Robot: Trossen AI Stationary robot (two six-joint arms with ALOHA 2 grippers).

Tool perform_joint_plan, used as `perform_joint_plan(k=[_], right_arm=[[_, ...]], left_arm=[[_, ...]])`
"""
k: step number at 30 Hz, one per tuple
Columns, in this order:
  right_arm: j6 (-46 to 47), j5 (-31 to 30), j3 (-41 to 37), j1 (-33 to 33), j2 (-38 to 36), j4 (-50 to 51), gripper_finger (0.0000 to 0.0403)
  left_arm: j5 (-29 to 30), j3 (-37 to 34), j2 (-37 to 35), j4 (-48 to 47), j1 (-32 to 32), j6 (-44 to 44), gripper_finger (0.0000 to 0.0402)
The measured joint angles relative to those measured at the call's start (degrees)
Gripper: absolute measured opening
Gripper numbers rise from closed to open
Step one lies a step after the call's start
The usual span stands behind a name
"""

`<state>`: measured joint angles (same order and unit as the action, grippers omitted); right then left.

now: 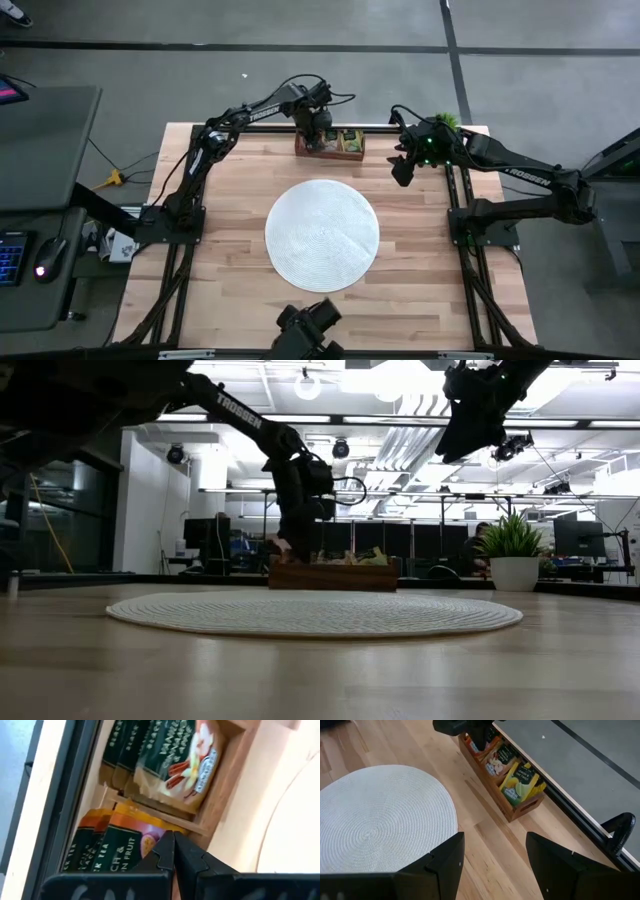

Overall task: Pick & Place Tea
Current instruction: Put the orange tea bag into the left section of the wooden organizer, then return to Home Position

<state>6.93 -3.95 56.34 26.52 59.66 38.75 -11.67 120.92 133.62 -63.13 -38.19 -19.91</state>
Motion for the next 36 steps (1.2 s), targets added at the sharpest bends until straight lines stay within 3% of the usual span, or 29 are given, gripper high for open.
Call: perform_joint_plan(k=[15, 20, 26, 36], right_arm=[[-0.9, 4.2, 0.0, 0.0, -0.3, 0.0, 0.0208], [-2.8, 8.3, 0.0, 1.5, -3.4, 0.1, 0.0208], [-4.8, 8.9, -1.7, 6.2, -14.7, 0.7, 0.0208], [7.6, 14.6, -20.6, 13.4, -44.1, -1.4, 0.0208]], left_arm=[[0.5, 14.0, -0.1, -6.4, 0.0, -7.1, 0.0], [0.2, 12.4, -4.1, -7.4, -0.4, -10.3, 0.0], [0.0, 12.1, -9.4, -5.0, -0.2, -10.3, 0.0], [-3.8, 12.2, -16.3, 0.3, 4.8, -8.4, 0.0]])
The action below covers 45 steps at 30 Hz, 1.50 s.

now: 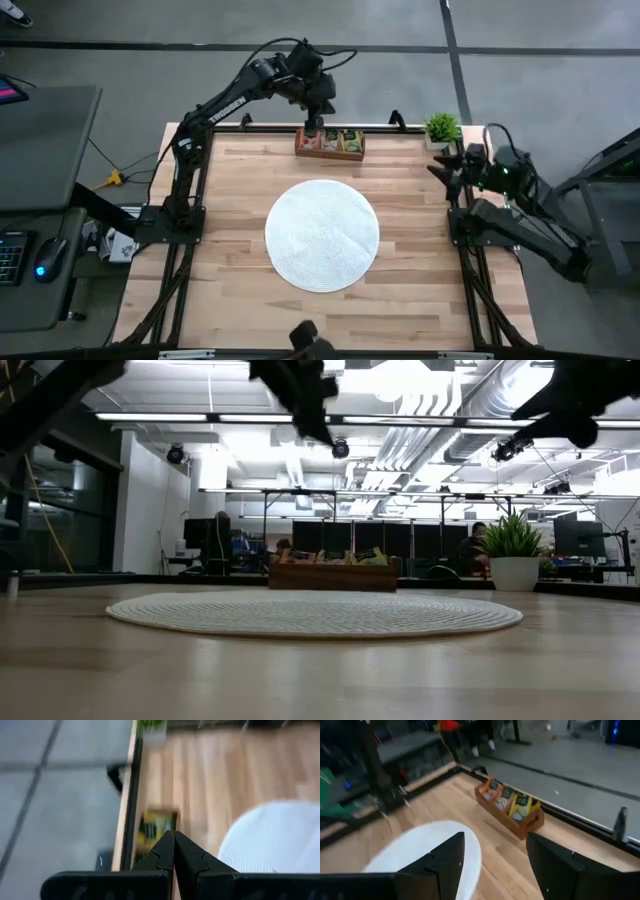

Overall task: Pick & Place Tea
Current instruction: Return to Home Position

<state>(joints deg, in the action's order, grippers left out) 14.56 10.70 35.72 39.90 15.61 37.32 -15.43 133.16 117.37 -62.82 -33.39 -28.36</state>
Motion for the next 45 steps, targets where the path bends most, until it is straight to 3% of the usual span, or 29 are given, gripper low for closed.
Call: perform_joint_plan(k=[7, 11, 16, 19, 26, 30, 35, 39, 42, 45], right_arm=[[7.1, 2.8, -8.5, 0.0, -12.1, -7.5, 0.0208], [9.2, 4.7, -12.6, 0.0, -14.7, -14.3, 0.0208], [10.0, 6.5, -15.4, 0.0, -14.9, -19.1, 0.0208], [9.9, 8.0, -16.0, 0.0, -14.9, -19.2, 0.0208], [8.1, 12.5, -16.1, 0.0, -14.7, -18.9, 0.0208], [7.4, 12.2, -16.1, 0.0, -14.7, -19.4, 0.0208], [10.0, 11.8, -16.0, 0.0, -14.7, -20.7, 0.0208], [13.5, 11.5, -16.0, 0.0, -14.7, -20.8, 0.0208], [17.2, 10.8, -16.0, 0.0, -14.7, -21.1, 0.0208], [19.9, 10.4, -16.0, 0.0, -14.7, -21.3, 0.0208]], left_arm=[[0.2, -1.1, -3.5, 4.0, 5.9, 0.5, 0.0], [-0.3, -7.6, -7.1, 9.7, 9.5, 2.6, 0.0], [0.6, -25.8, -15.1, 24.7, 14.4, 9.0, 0.0], [2.2, -41.1, -22.5, 34.5, 16.8, 15.3, 0.0], [12.8, -77.9, -44.5, 65.0, 22.0, 30.5, 0.0], [22.9, -94.7, -57.9, 74.3, 26.6, 36.0, 0.0], [39.8, -108.1, -74.8, 77.2, 35.9, 36.0, 0.0], [50.0, -115.1, -85.9, 78.2, 42.5, 33.9, 0.0], [53.8, -119.3, -92.3, 77.7, 45.4, 32.4, 0.0], [53.7, -123.2, -96.5, 77.7, 46.3, 31.2, 0.0]])
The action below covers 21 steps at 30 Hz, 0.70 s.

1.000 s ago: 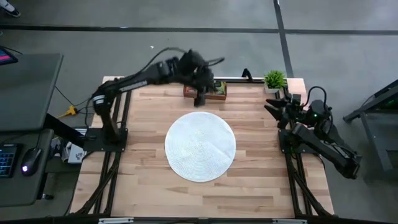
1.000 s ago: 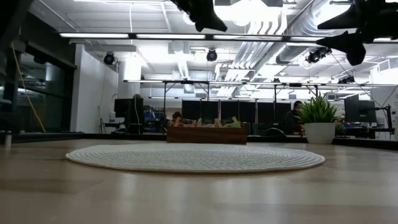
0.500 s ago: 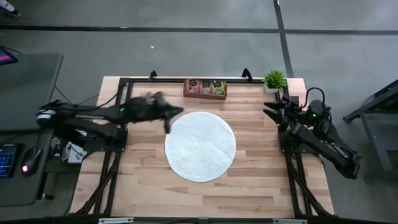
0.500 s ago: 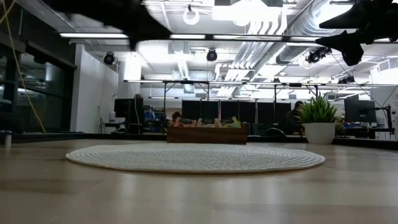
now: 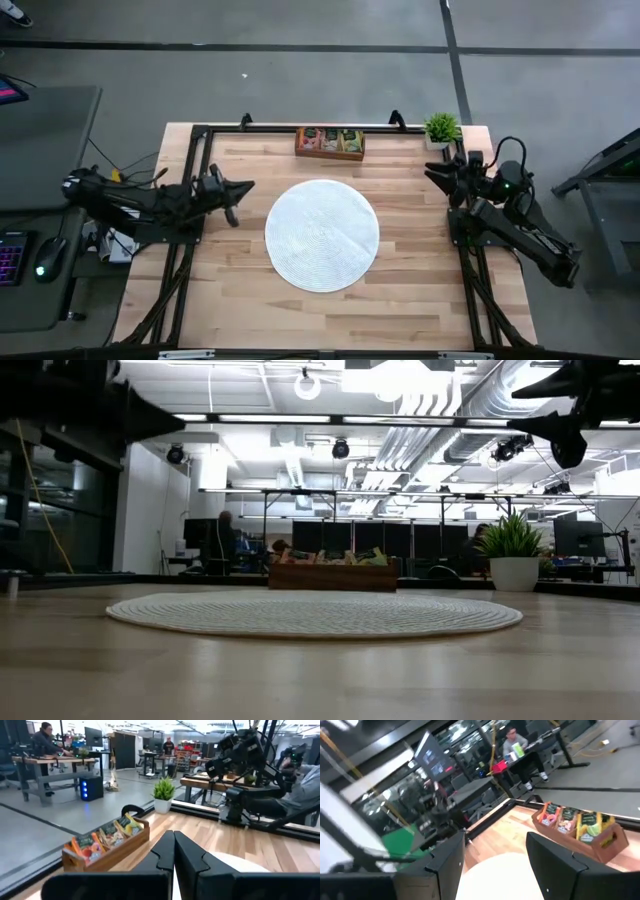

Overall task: Pick & Place Tea
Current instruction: Return to Home Position

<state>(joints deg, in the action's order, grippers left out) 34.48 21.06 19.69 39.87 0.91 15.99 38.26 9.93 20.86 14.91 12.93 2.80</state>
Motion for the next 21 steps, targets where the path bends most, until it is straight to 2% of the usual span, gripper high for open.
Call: perform_joint_plan(k=[8, 10, 14, 19, 21], right_arm=[[9.7, -8.3, 0.0, 0.0, 0.0, -0.4, 0.0208], [10.4, -8.3, 0.0, 0.0, 0.0, -0.4, 0.0208], [6.9, -9.6, 0.0, -0.3, 0.0, -1.4, 0.0208], [1.1, -22.4, 0.0, -0.9, -0.1, -8.5, 0.0208], [-1.0, -23.8, 0.1, -1.4, 0.2, -11.8, 0.0208]], left_arm=[[-2.9, -8.8, -7.4, 1.8, -0.2, 1.7, 0.0], [-3.5, -9.0, -8.2, -1.2, -0.2, 2.6, 0.0], [-4.9, -9.0, -8.1, -5.1, -0.2, 3.0, 0.0], [-4.7, -9.1, -8.1, -6.5, -0.2, 3.0, 0.0], [-5.0, -9.1, -8.2, -6.6, -0.2, 3.0, 0.0]])
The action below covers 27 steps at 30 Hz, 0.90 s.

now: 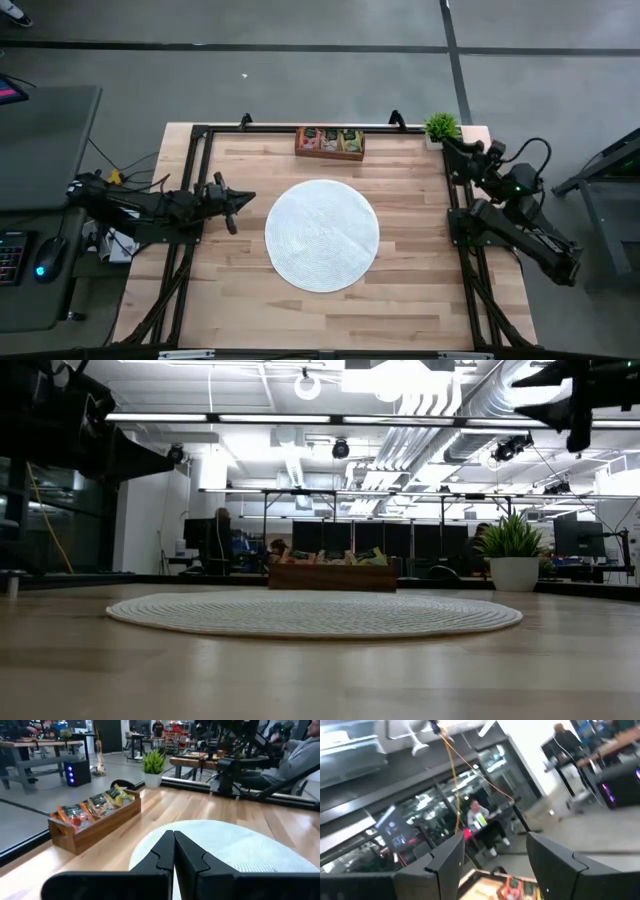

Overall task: Pick & Place Tea
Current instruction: Return to Home Position

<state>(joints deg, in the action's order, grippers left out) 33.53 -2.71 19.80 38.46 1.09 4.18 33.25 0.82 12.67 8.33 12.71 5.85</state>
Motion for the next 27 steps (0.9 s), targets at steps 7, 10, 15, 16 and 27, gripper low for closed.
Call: perform_joint_plan(k=[7, 10, 15, 16, 27], right_arm=[[0.9, 5.4, -10.0, -3.4, 0.4, -20.6, 0.0208], [0.1, 5.6, -18.2, -5.1, 0.4, -35.2, 0.0208], [-3.1, 6.7, -17.6, -5.9, 0.3, -32.6, 0.0208], [-3.6, 8.4, -17.7, -5.9, 0.4, -31.4, 0.0208], [-7.0, 22.7, -19.2, -5.9, 0.4, -17.6, 0.0208]], left_arm=[[0.1, -0.1, 0.0, -2.2, 0.0, 0.5, 0.0], [3.0, -0.1, 0.0, -2.0, 0.0, 0.7, 0.0], [10.4, -0.1, 0.1, -3.2, 0.0, 3.2, 0.0], [11.3, -0.1, 0.0, -3.5, 0.0, 3.4, 0.0], [11.9, -0.1, 0.3, -4.7, 0.0, 1.4, 0.0]])
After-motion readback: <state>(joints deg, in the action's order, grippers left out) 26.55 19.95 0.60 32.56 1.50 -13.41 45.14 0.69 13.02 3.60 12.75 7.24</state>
